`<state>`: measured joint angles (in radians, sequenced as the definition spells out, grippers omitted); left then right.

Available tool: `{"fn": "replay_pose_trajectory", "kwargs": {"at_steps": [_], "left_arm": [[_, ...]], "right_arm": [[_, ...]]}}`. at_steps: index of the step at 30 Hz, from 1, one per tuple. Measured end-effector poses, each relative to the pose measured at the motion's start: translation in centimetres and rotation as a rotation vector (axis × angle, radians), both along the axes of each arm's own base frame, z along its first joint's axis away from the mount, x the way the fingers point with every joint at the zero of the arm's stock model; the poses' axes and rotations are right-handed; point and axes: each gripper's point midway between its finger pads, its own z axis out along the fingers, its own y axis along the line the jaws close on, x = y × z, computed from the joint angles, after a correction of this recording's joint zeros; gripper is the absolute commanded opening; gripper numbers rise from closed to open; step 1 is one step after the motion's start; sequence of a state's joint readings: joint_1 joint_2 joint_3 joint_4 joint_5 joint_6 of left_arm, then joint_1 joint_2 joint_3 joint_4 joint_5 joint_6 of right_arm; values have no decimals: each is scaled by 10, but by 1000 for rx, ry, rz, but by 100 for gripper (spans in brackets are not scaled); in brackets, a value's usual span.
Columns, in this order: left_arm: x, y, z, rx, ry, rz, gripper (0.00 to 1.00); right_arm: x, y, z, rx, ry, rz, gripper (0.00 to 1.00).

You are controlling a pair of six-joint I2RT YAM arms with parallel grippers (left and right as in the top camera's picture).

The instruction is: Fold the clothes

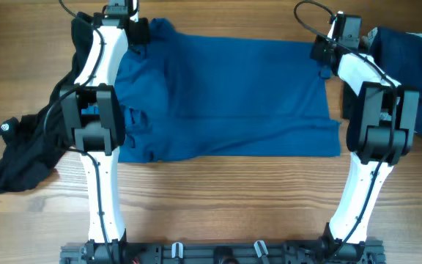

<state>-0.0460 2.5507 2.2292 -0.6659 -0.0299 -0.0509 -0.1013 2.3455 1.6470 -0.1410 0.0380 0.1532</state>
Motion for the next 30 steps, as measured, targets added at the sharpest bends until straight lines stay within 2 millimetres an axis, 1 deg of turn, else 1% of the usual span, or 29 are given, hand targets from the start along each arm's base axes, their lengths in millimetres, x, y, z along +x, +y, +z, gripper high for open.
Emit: {"fn": "replay_pose_trajectory", "kwargs": {"at_steps": [3, 9, 12, 14, 16, 17, 19, 20, 21, 22, 24, 25, 27, 30], "left_arm": [[0, 1, 0, 4, -1, 3, 4], [4, 12, 3, 64, -20, 42, 4], [5, 15, 8, 76, -33, 51, 4], [6, 15, 19, 80, -50, 54, 4], [6, 15, 38, 82, -76, 56, 4], [5, 15, 49, 82, -87, 57, 4], [0, 15, 69, 83, -95, 58, 4], [-5, 16, 77, 86, -92, 60, 4], [-10, 17, 83, 90, -81, 61, 4], [-14, 17, 84, 91, -66, 61, 4], [-28, 18, 81, 100, -6, 60, 4], [-33, 19, 78, 103, 15, 60, 4], [-39, 19, 74, 107, 46, 59, 4], [-40, 20, 74, 107, 50, 59, 4]], "right_arm": [[0, 0, 0, 2, 0, -3, 16], [0, 0, 0, -1, 1, 0, 15], [-4, 0, 9, -5, 10, 5, 12], [-4, 0, 30, -10, -10, 8, 8], [-5, 1, 57, -17, -38, 13, 6], [-7, 1, 74, -20, -56, 14, 5], [-13, 3, 100, -17, -69, 27, 5], [-16, 5, 109, -14, -72, 32, 4], [-21, 7, 113, -6, -60, 39, 4], [-25, 8, 116, -1, -49, 45, 4], [-35, 13, 115, 14, -11, 67, 4], [-36, 15, 115, 18, -4, 79, 6], [-38, 17, 113, 24, 6, 94, 32], [-35, 19, 116, 18, -10, 113, 46]]}}
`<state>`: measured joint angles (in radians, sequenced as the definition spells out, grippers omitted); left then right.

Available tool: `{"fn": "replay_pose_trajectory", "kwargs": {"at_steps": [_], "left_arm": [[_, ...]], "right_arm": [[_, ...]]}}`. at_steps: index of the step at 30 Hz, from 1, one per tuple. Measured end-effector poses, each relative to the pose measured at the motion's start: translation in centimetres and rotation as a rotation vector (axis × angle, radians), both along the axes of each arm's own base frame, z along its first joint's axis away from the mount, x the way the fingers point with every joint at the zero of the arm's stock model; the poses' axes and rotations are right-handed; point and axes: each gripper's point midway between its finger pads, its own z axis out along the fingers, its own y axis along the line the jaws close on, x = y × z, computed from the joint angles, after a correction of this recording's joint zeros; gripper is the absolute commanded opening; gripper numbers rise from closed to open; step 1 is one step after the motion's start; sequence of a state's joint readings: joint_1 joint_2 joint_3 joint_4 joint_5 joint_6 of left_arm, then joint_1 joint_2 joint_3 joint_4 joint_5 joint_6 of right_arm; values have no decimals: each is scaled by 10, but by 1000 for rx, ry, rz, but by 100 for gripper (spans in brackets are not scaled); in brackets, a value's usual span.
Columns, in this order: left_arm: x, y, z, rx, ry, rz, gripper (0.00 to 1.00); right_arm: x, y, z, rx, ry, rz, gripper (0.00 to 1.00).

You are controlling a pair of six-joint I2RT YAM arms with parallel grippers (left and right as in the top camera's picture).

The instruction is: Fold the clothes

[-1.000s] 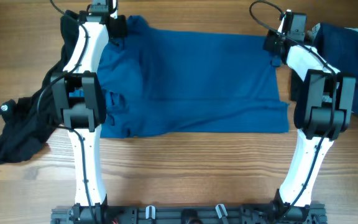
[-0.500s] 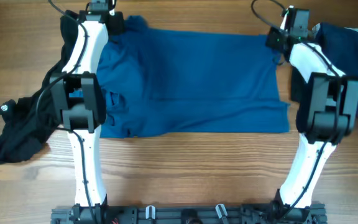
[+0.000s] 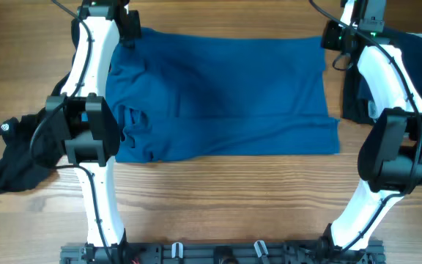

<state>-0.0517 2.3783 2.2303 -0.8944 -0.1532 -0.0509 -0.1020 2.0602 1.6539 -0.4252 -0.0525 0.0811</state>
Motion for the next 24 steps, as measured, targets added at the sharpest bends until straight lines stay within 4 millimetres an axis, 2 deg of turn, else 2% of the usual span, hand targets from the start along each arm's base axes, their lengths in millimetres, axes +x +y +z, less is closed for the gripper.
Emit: {"fn": "replay_pose_trajectory", "kwargs": {"at_steps": [3, 5, 11, 13, 18, 20, 21, 24], "left_arm": [[0, -2, 0, 0, 0, -3, 4], [0, -4, 0, 0, 1, -7, 4], [2, -19, 1, 4, -10, -31, 4], [2, -20, 2, 5, -11, -33, 4], [2, -20, 1, 5, -11, -33, 4], [0, -20, 0, 6, -3, -33, 4], [-1, -20, 0, 6, 2, -33, 4], [-3, -20, -1, 7, 9, -33, 4]], "right_arm": [[13, 0, 7, -6, -65, 8, 50], [22, -1, 1, -8, -85, 10, 50], [34, -2, -74, 0, -18, 10, 50], [36, -2, -86, 2, -14, 8, 50], [44, -3, -96, 16, -41, -9, 50], [44, -3, -114, 21, -24, -14, 51], [48, -3, -114, 25, -39, -15, 50], [51, -3, -115, 29, -56, -19, 35]]}}
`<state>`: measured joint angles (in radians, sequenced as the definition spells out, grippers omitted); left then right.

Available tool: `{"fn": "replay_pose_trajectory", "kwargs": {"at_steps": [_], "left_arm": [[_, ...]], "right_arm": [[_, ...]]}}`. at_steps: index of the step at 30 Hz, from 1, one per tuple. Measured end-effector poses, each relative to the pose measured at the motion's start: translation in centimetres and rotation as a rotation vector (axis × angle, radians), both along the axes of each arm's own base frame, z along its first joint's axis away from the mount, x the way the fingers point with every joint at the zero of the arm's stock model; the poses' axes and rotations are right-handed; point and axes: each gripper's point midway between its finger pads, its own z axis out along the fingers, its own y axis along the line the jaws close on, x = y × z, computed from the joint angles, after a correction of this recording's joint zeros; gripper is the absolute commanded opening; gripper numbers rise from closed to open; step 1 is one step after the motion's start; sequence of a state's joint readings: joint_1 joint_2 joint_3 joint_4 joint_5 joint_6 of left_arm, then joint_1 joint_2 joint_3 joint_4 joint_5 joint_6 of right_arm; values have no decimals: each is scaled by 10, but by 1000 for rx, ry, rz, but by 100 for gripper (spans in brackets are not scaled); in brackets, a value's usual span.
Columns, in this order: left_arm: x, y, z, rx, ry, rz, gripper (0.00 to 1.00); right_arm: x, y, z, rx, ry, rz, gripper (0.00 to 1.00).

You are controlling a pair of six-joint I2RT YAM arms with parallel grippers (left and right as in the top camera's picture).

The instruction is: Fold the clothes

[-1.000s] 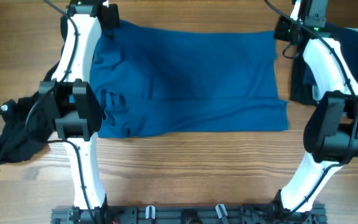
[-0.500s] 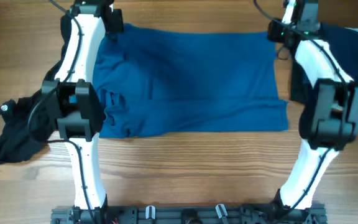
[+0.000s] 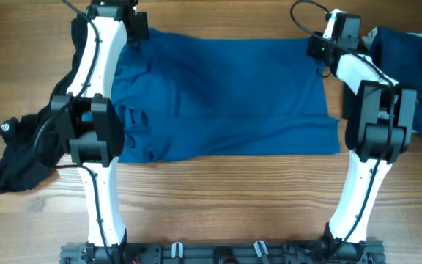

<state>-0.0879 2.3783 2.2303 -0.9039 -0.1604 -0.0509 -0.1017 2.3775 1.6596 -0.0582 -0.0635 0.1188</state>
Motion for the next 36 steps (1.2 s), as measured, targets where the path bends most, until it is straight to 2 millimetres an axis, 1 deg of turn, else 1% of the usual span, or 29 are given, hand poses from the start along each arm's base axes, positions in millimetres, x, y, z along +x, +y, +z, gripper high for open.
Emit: {"fn": "replay_pose_trajectory", "kwargs": {"at_steps": [4, 5, 7, 9, 14, 16, 18, 20, 23, 24, 26, 27, 28, 31, 34, 36], "left_arm": [[0, 0, 0, 0, 2, 0, 4], [0, 0, 0, 0, 2, 0, 4], [0, 0, 0, 0, 2, 0, 4], [0, 0, 0, 0, 2, 0, 4], [5, 1, 3, 5, -23, 4, 4], [5, 2, 3, 8, -26, 6, 4], [5, 2, 4, 10, -28, 8, 4], [5, 2, 7, 10, -33, 8, 4], [3, 2, 19, 9, -46, 8, 4], [0, 2, 28, 8, -54, 8, 4], [-5, 3, 40, 8, -58, 8, 4], [-12, 4, 48, 8, -50, 8, 4], [-16, 4, 54, 9, -47, 8, 4], [-31, 5, 62, 12, -13, 8, 4], [-50, 7, 62, 18, 51, 7, 4], [-64, 8, 59, 24, 110, 6, 4]], "right_arm": [[5, -1, 0, 7, -28, -8, 35], [6, -1, 1, 6, -34, -8, 32], [9, 0, 0, 9, -45, -8, 15], [9, 1, 0, 21, -47, -5, 5], [9, 5, 1, 36, -35, 13, 4], [4, 5, 1, 39, -9, 16, 4], [-3, 6, 11, 39, 13, 19, 4], [-7, 7, 29, 34, 17, 26, 4], [-12, 8, 74, 21, -21, 43, 4], [-14, 9, 95, 16, -43, 46, 4], [-21, 9, 113, 15, -44, 47, 4], [-26, 10, 121, 15, -38, 48, 4], [-33, 11, 123, 17, -15, 49, 4], [-51, 13, 118, 31, 64, 56, 4], [-79, 13, 104, 90, 187, 70, 4], [-96, 8, 101, 138, 248, 69, 4]]}}
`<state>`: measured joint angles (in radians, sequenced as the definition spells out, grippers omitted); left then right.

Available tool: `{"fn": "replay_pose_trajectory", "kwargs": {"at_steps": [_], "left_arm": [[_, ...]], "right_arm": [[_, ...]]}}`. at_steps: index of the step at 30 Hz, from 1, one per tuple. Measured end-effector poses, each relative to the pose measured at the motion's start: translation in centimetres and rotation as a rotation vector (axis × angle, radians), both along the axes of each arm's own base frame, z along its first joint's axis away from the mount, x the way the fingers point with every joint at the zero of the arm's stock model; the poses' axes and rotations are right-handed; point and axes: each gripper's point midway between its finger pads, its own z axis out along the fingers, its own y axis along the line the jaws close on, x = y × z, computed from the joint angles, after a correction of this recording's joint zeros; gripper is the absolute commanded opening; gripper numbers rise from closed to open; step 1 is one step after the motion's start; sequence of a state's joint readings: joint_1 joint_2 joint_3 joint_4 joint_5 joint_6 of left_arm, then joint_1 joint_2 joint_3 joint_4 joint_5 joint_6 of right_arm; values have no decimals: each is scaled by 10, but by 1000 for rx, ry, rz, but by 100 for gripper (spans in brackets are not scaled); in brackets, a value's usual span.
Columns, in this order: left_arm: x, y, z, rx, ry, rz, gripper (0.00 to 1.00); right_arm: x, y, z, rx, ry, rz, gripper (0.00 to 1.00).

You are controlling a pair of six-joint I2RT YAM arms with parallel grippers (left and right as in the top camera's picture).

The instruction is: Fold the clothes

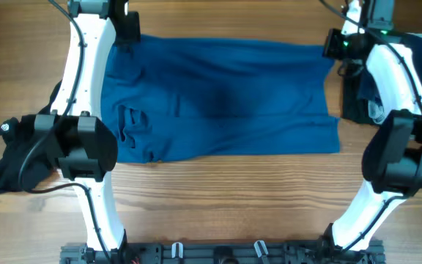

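A blue T-shirt [226, 95] lies spread across the middle of the wooden table, folded along its far edge. My left gripper [125, 33] sits at the shirt's far left corner. At the far right corner is my right gripper [334, 50]. Both sets of fingers are hidden under the wrists, so I cannot tell whether either is open or shut on the cloth.
A crumpled black garment [13, 150] lies at the left edge of the table. A dark navy garment [420, 51] is piled at the far right, partly behind my right arm. Bare wooden tabletop [226, 198] runs along the front.
Both grippers have moved farther back and outward. The shirt's far edge now reaches farther back and wider, with its right corner pulled out to the right.
The grippers were at the shirt's far corners, then farther back with the far edge stretched out. Then they stood closer in with the edge slack, and now the edge is stretched out toward the back again.
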<state>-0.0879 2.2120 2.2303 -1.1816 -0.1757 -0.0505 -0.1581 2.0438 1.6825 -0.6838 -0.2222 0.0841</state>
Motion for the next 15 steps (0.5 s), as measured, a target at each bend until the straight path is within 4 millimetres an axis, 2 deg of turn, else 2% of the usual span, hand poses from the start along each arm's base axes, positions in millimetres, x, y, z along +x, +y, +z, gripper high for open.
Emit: {"fn": "replay_pose_trajectory", "kwargs": {"at_steps": [5, 10, 15], "left_arm": [[-31, 3, -11, 19, 139, -18, 4], [-60, 5, -17, 31, 260, -26, 4], [-78, 7, -19, 37, 334, -29, 4]], "right_arm": [[-35, -10, 4, 55, 104, -4, 4], [-76, -3, 1, 85, 249, 30, 4], [-94, 0, -3, 91, 324, 44, 4]]}}
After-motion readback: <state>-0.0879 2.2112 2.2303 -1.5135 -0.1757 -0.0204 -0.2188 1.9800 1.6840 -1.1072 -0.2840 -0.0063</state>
